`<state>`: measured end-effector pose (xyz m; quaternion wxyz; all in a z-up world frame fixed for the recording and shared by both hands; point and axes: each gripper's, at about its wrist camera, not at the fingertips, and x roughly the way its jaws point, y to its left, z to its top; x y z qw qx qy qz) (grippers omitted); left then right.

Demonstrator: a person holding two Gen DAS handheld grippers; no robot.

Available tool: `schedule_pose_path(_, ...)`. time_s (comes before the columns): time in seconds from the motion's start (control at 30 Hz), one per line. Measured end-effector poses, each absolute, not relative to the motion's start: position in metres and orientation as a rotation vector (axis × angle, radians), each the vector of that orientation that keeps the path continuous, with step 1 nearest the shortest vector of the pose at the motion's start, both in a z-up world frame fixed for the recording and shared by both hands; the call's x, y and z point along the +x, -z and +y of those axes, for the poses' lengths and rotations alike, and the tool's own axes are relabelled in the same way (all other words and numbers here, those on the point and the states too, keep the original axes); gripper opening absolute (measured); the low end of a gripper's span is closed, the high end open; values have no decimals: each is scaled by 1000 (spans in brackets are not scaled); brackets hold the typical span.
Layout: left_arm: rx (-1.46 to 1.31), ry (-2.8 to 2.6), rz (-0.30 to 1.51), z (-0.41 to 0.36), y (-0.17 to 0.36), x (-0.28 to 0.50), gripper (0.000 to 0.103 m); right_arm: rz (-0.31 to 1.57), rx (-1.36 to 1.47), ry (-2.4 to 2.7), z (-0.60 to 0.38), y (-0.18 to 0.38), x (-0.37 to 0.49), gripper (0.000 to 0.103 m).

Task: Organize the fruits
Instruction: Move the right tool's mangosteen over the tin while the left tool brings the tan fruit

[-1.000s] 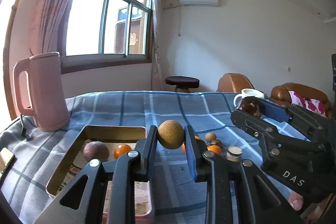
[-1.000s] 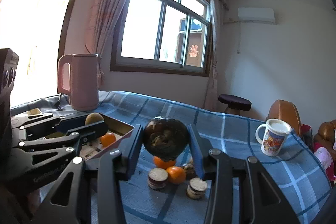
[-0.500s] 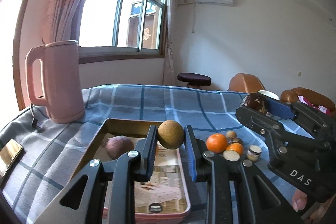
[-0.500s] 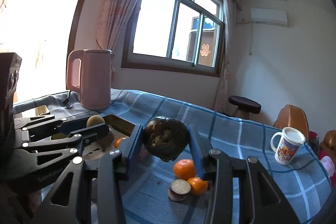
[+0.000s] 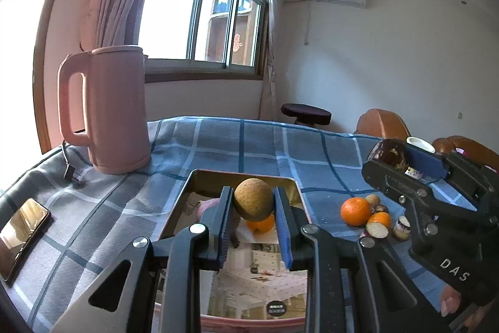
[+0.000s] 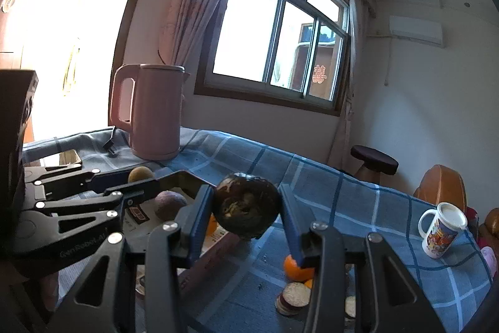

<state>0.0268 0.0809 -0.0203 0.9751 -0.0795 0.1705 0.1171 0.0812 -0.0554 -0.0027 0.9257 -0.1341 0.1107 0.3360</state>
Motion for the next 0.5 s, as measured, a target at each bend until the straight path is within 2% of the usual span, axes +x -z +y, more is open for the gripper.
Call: schedule_pose_path(0.5, -171, -274, 400, 105, 26, 31, 27, 256, -306, -729, -27, 11, 86, 46)
